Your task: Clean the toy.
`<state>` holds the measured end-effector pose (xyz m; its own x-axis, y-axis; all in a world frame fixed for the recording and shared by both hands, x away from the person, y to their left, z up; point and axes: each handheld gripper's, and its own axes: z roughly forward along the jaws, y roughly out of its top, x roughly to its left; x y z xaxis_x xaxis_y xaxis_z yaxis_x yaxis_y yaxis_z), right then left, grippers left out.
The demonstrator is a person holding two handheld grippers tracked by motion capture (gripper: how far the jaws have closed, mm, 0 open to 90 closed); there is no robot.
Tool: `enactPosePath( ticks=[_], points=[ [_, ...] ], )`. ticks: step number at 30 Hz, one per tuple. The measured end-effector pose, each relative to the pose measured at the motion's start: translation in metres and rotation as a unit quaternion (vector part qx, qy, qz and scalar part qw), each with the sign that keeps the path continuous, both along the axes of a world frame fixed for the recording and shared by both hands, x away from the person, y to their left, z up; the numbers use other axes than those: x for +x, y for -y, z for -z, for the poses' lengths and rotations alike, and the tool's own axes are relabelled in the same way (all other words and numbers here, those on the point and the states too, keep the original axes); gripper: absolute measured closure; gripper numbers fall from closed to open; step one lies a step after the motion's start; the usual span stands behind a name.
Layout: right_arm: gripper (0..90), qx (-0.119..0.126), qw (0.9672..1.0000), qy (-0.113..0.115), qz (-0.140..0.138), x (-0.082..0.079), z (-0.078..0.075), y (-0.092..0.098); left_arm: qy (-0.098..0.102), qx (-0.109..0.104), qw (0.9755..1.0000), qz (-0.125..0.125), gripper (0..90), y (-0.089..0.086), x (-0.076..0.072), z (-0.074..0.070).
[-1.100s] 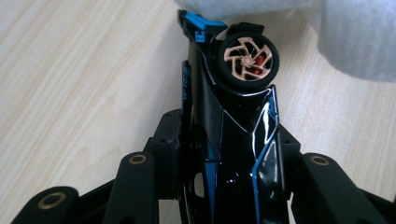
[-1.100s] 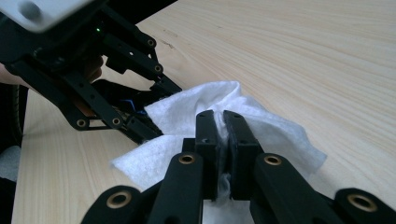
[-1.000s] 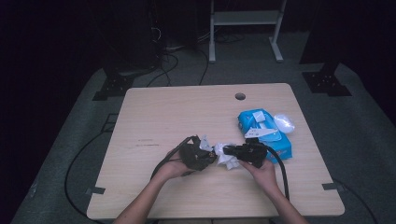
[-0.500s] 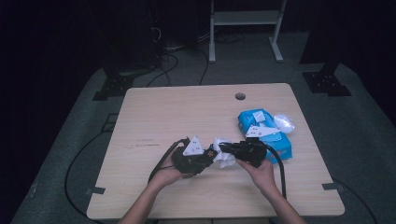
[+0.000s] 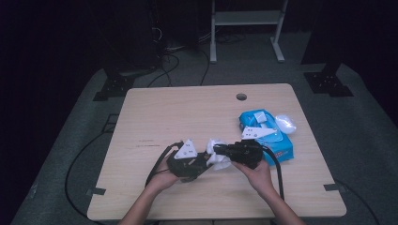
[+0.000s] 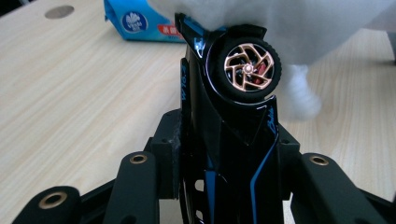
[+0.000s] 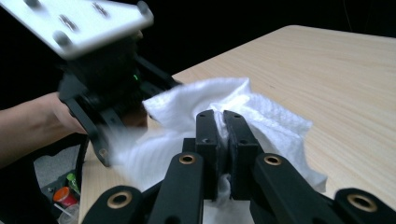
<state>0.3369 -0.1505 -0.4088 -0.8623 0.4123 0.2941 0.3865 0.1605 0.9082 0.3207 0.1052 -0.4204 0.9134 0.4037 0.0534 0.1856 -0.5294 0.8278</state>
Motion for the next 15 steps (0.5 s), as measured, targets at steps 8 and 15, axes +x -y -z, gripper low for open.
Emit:
enactPosePath(
  ticks=[8, 15],
  points=[
    [84.5, -0.01, 0.9989, -0.04, 0.02, 0.01, 0.022, 0.011, -0.008, -0.026, 0.9996, -0.004, 56.8, -0.008, 0.001, -0.002],
    [84.5, 0.023, 0.9994, -0.02, 0.014, 0.007, 0.006, 0.013, -0.007, -0.039, 0.9992, 0.0, 56.8, -0.007, 0.001, -0.001]
  ],
)
